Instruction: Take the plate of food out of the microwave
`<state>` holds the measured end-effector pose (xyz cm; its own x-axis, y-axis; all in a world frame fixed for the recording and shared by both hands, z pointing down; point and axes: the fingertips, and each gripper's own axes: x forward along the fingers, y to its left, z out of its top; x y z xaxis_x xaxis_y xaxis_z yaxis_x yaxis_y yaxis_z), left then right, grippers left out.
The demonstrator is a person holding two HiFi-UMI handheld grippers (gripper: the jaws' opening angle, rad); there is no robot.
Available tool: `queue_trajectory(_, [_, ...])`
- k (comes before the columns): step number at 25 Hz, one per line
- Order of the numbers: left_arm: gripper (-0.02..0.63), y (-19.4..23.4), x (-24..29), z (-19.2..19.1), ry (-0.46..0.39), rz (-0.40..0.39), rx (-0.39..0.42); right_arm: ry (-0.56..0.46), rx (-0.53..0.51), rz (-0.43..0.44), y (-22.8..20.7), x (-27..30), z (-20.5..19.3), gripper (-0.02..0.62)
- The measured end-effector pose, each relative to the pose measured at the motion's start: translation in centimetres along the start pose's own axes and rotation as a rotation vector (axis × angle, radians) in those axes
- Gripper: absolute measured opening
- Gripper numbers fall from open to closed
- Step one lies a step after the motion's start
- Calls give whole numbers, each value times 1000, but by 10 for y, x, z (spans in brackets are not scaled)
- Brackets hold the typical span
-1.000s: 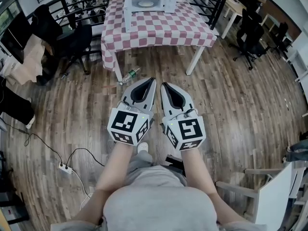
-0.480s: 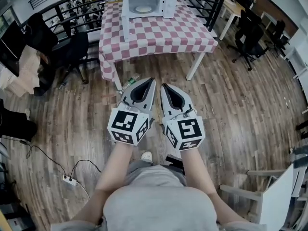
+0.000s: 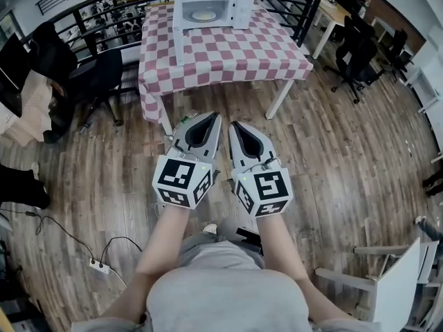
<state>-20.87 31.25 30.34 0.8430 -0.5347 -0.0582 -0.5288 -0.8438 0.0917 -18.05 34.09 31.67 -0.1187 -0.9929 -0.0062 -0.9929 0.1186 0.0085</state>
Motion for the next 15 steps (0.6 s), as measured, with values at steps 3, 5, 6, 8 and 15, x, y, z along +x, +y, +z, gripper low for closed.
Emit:
queue_trajectory(3, [3,8,5,-1,2,2,-1,-1,0,-3,-2,9,0,26])
queue_trajectory(5, [3,14,9,-2,4,3,-4,2,0,-3,-3,16,-1,26])
queue_trajectory(6, [3,16,11,-2,6,3,-5,5,0,-1,-3,19,-2,26])
queue_trajectory(8, [4,21,17,-4,9,3,-6,10,-1,1,-6,26,-3,26])
queue_trajectory(15, [3,39,47,-1,2,10,-9,5,-5,6,-24,53,-1,26])
